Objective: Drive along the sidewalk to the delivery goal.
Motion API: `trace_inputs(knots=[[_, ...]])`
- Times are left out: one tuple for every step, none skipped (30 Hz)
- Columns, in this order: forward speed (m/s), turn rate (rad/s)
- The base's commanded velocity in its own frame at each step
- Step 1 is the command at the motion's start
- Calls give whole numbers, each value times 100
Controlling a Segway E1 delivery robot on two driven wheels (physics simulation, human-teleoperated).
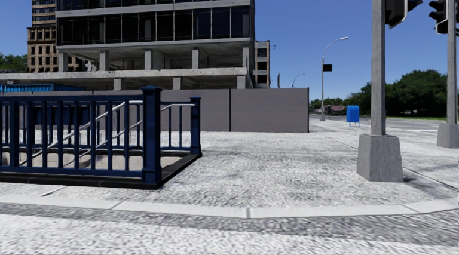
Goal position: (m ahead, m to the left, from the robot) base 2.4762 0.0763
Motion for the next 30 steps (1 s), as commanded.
trace_inputs(knots=[[167,44],[167,44],[167,44],[164,44],[159,37],[157,31],[157,31],[156,20],[156,0],[156,0],[156,0],[156,0],[156,0],[156,0],[156,0],[156,0],[156,0],[156,0],[156,0],[156,-25],[151,-36],[148,-39],[147,-40],[147,-40],[147,-40],[147,-40],[147,-40],[147,-40],[147,-40],[146,-40]])
